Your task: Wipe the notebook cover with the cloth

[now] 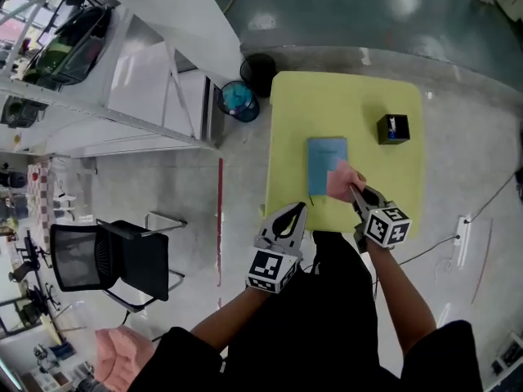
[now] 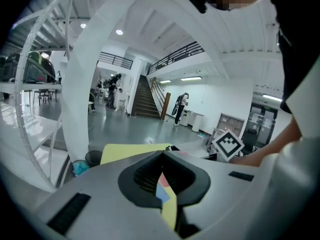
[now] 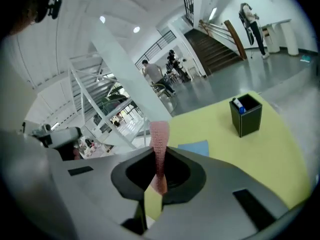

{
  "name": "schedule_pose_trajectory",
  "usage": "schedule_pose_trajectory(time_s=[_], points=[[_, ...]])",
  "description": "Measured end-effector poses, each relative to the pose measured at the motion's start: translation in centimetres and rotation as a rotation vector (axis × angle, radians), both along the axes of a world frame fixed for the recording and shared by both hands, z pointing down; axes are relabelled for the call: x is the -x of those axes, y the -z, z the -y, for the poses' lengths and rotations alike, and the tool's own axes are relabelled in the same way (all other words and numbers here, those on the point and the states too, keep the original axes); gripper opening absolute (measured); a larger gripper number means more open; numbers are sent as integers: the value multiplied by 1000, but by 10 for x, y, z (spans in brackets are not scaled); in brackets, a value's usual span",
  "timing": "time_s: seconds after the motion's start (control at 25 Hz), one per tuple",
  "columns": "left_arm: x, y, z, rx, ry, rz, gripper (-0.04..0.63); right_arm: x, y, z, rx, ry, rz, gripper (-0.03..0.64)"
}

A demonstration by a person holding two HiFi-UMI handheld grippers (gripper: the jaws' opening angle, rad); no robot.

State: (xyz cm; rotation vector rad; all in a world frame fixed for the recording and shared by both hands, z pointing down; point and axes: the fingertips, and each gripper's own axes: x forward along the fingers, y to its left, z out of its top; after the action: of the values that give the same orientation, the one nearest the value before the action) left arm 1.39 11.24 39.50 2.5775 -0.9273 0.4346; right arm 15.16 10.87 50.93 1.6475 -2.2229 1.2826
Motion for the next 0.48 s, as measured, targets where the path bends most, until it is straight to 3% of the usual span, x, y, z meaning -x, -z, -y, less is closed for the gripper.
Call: schedule_pose_trajectory(time_s=[0.12, 0.24, 0.36, 0.48], points=[[32, 6, -22, 22, 2, -16, 8, 27, 55, -31, -115, -59, -69, 38], [66, 25, -52, -30, -19, -19, 8, 76, 106, -67, -240, -65, -180, 38], [94, 49, -90, -67, -64, -43, 8, 125, 144, -111, -286, -97, -193, 38], [112, 53, -124, -52, -113, -47, 8, 160, 171, -150, -303, -130, -189, 38]])
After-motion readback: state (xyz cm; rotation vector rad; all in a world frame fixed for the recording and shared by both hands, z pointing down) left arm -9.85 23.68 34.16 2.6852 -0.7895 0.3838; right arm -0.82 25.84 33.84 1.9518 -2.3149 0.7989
